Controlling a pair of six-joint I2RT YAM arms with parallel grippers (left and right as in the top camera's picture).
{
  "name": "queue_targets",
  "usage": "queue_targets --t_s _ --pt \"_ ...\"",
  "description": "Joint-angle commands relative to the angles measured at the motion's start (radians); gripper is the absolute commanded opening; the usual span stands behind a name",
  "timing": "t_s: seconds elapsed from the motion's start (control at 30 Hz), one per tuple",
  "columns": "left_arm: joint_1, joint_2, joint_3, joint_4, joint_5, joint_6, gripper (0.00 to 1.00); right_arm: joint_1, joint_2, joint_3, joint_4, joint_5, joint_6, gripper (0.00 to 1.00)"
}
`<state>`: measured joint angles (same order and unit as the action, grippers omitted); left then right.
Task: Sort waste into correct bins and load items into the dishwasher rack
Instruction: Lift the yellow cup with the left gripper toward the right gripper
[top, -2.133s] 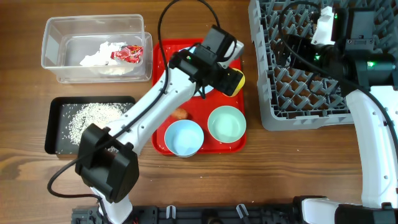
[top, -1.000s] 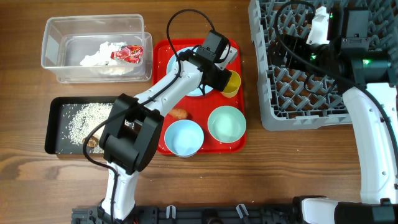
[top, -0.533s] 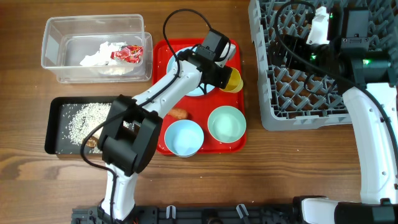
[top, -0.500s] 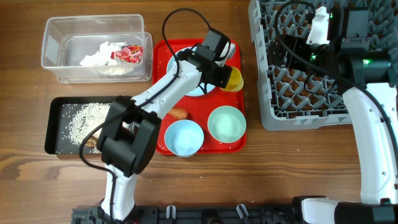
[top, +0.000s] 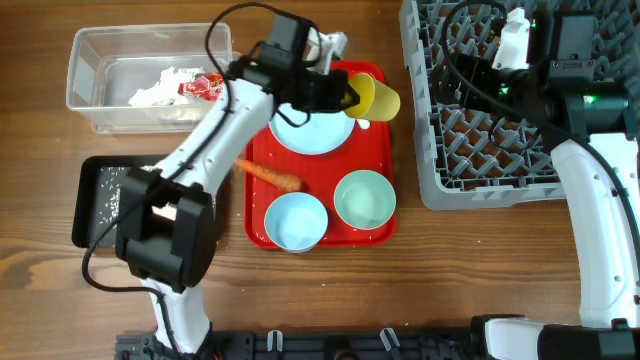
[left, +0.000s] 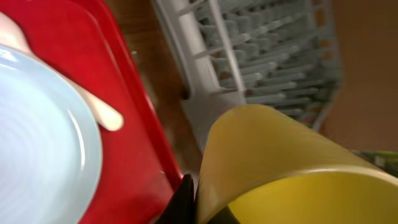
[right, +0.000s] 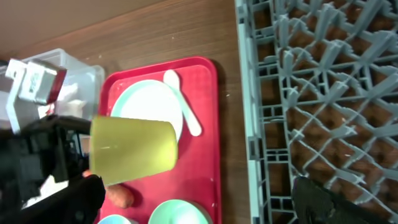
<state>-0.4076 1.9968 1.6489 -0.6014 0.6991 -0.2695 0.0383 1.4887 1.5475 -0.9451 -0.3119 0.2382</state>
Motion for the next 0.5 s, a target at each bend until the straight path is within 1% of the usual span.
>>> queue_targets --t_s 0.0,0.13,0.33,0.47 --pt "0.065 -0.024 0.016 0.003 0.221 -0.016 0.04 0.003 0.011 0.015 0.002 -0.091 -0.031 1.0" --pt "0.104 -0.024 0.016 0.004 0.303 -0.015 0.04 0.003 0.011 0.015 0.008 -0.134 -0.035 1.0" --pt "0.153 -0.024 0.016 0.013 0.444 0.003 0.04 0.003 0.011 0.015 0.021 -0.288 -0.094 1.0" --pt "0.188 -0.024 0.016 0.04 0.571 0.003 0.04 0.003 0.011 0.015 0.023 -0.331 -0.109 1.0"
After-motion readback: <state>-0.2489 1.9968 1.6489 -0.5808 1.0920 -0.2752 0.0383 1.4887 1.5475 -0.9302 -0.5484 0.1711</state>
